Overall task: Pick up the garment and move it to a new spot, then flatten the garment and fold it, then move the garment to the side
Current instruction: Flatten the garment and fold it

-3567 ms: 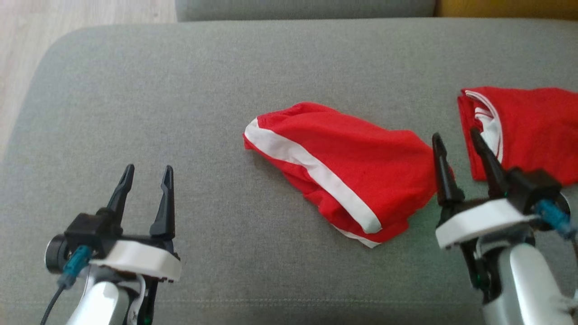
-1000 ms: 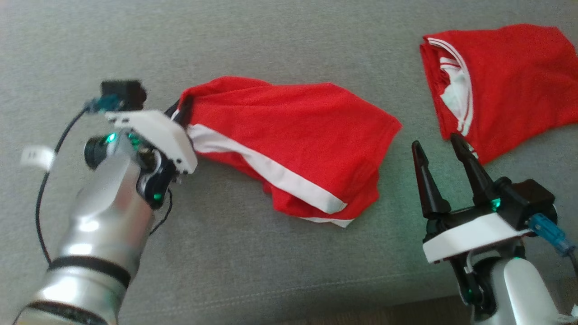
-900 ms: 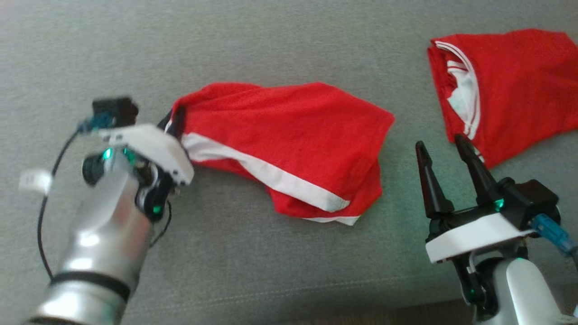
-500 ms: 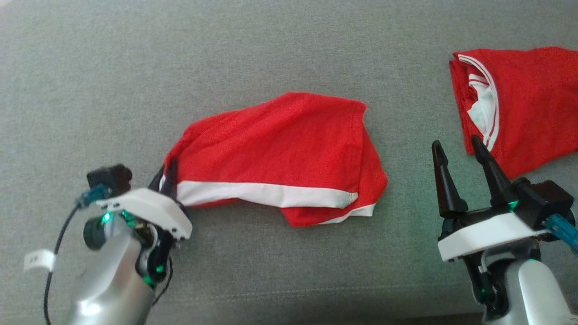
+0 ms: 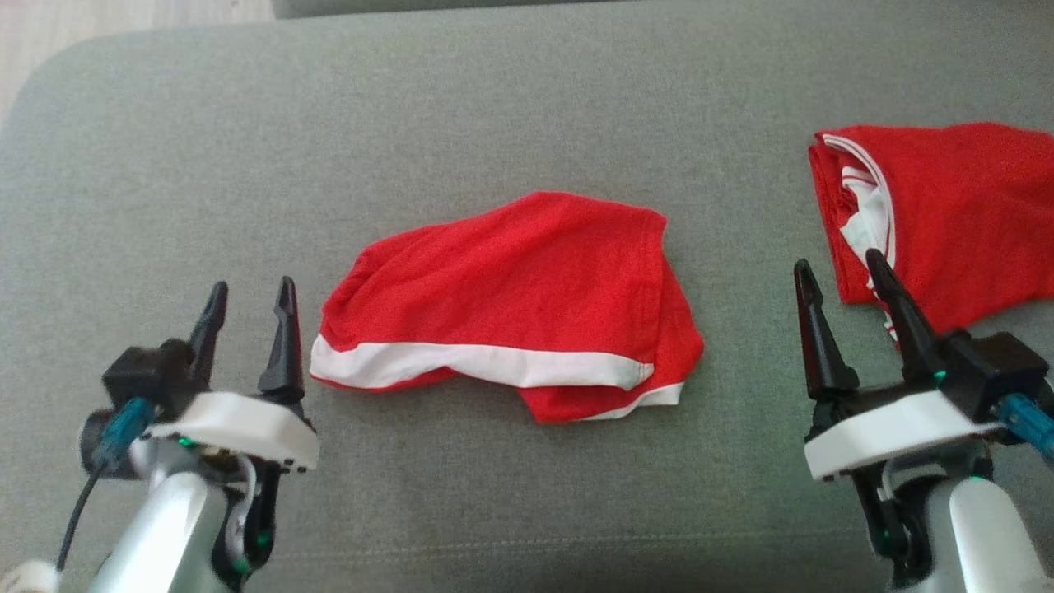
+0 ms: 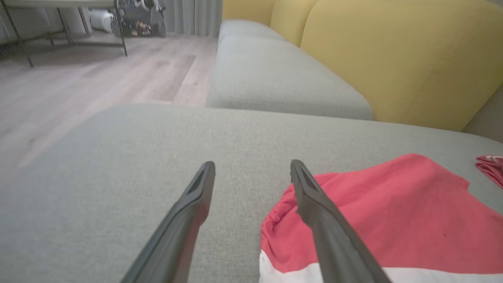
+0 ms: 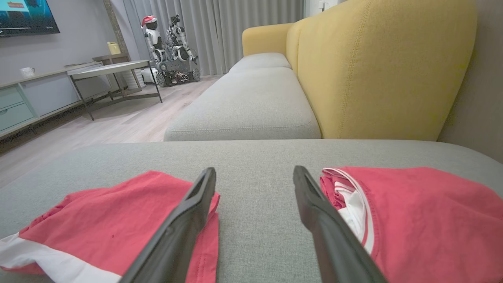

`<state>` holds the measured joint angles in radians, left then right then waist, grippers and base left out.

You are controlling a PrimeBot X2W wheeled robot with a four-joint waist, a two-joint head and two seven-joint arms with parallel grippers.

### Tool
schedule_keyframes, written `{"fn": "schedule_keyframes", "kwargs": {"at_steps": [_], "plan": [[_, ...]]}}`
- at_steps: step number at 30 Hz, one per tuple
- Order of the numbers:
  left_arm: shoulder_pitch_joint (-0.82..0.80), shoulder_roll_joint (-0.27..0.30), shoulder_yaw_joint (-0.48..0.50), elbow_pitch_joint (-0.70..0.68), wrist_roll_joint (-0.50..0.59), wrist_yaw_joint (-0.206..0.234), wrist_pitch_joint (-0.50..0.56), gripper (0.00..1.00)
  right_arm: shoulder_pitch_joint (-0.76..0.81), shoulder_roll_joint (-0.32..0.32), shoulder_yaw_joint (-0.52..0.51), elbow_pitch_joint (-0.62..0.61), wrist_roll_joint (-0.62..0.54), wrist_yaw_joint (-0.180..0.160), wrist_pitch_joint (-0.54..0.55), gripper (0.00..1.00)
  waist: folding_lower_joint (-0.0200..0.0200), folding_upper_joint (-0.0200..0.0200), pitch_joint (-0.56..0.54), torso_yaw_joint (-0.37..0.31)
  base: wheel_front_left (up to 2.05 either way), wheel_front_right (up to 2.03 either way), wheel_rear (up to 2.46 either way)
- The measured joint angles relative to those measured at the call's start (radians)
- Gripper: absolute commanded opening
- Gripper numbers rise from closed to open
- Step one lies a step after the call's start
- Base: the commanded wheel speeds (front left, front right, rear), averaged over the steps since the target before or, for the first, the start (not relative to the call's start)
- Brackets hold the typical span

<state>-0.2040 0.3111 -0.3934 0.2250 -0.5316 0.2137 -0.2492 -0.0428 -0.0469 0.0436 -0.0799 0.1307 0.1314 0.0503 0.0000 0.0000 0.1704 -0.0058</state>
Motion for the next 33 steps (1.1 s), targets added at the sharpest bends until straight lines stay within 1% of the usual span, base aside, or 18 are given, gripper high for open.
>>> {"fn": "schedule_keyframes", "kwargs": {"at_steps": [2, 5, 8, 10, 12, 17, 22, 31, 32, 33], "plan": [[0.033, 0.014, 0.017, -0.063, 0.034, 0.016, 0.000, 1.00, 0.013, 0.000, -0.005, -0.002, -0.001, 0.000, 0.003, 1.00, 0.0000, 0.0000, -0.015, 0.005, 0.00, 0.00, 0.00], [0.085, 0.034, 0.022, -0.125, 0.059, 0.026, 0.000, 1.00, 0.035, 0.000, -0.009, -0.003, -0.010, 0.000, 0.008, 1.00, 0.0000, 0.0000, -0.037, 0.010, 0.00, 0.00, 0.00], [0.142, 0.058, 0.022, -0.165, 0.075, 0.040, 0.000, 1.00, 0.043, 0.000, -0.009, -0.003, -0.012, 0.000, 0.013, 1.00, 0.0000, 0.0000, -0.059, 0.013, 0.00, 0.00, 0.00], [0.159, 0.065, 0.022, -0.180, 0.078, 0.044, 0.000, 1.00, 0.045, 0.000, -0.009, -0.003, -0.018, 0.000, 0.016, 1.00, 0.0000, 0.0000, -0.067, 0.013, 0.00, 0.00, 0.00], [0.186, 0.072, 0.021, -0.210, 0.086, 0.060, 0.002, 1.00, 0.058, 0.000, -0.008, -0.004, -0.018, 0.000, 0.021, 1.00, 0.0000, 0.0000, -0.081, 0.014, 0.00, 0.00, 0.00], [0.229, 0.085, 0.018, -0.258, 0.090, 0.077, 0.019, 1.00, 0.098, 0.000, -0.002, -0.005, -0.018, 0.000, 0.031, 1.00, 0.0000, 0.0000, -0.105, 0.013, 0.00, 0.00, 0.00], [0.241, 0.091, 0.017, -0.278, 0.090, 0.086, 0.027, 1.00, 0.099, 0.000, 0.002, -0.014, -0.021, 0.000, 0.040, 1.00, 0.0000, 0.0000, -0.113, 0.012, 0.00, 0.00, 0.00], [0.241, 0.092, 0.011, -0.284, 0.090, 0.086, 0.042, 1.00, 0.099, 0.000, 0.000, -0.022, -0.025, 0.000, 0.048, 1.00, 0.0000, 0.0000, -0.109, 0.017, 0.00, 0.00, 0.00], [0.241, 0.093, 0.008, -0.284, 0.090, 0.084, 0.046, 1.00, 0.099, 0.000, 0.000, -0.023, -0.025, 0.000, 0.049, 1.00, 0.0000, 0.0000, -0.107, 0.018, 0.00, 0.00, 0.00], [0.237, 0.093, 0.001, -0.277, 0.079, 0.064, 0.055, 1.00, 0.099, 0.000, -0.001, -0.027, -0.025, 0.000, 0.049, 1.00, 0.0000, 0.0000, -0.099, 0.020, 0.00, 0.00, 0.00]]}}
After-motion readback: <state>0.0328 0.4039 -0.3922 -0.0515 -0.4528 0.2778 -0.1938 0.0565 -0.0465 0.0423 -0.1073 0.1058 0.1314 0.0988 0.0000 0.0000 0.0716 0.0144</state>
